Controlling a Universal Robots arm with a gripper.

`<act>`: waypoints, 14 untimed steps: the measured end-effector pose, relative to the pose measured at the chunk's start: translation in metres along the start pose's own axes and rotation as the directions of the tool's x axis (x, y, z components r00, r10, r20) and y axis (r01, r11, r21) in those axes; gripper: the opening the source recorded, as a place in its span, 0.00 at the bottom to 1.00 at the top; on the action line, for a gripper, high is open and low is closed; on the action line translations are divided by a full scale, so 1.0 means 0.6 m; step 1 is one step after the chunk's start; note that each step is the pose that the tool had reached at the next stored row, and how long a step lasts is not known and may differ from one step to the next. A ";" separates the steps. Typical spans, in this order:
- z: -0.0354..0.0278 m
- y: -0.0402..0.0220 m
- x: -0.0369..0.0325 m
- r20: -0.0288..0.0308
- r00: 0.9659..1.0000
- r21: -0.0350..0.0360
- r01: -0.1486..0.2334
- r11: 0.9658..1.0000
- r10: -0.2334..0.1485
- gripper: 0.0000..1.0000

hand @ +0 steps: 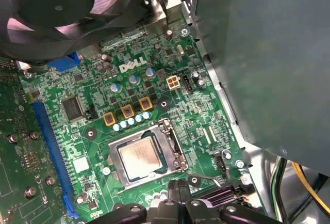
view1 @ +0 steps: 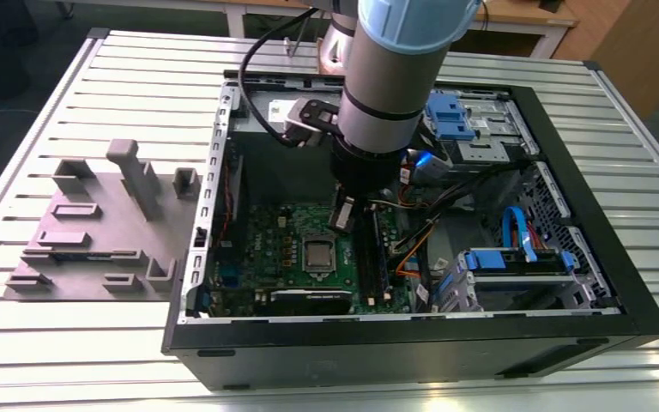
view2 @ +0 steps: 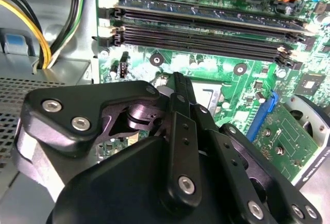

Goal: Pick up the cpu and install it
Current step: 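Close the cpu cover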

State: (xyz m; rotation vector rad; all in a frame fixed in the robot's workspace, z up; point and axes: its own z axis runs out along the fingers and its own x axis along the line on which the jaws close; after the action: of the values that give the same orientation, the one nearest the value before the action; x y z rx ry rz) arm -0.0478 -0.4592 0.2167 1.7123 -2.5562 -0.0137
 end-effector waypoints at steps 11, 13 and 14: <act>0.002 0.017 0.024 0.022 1.000 0.012 0.000 1.000 -0.001 0.10; 0.002 0.020 0.029 0.024 1.000 0.014 0.000 1.000 -0.001 0.10; 0.003 0.022 0.031 0.025 1.000 0.015 0.000 1.000 -0.001 0.10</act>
State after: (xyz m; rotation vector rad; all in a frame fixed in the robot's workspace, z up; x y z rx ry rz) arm -0.0672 -0.4715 0.2166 1.7291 -2.5804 -0.0160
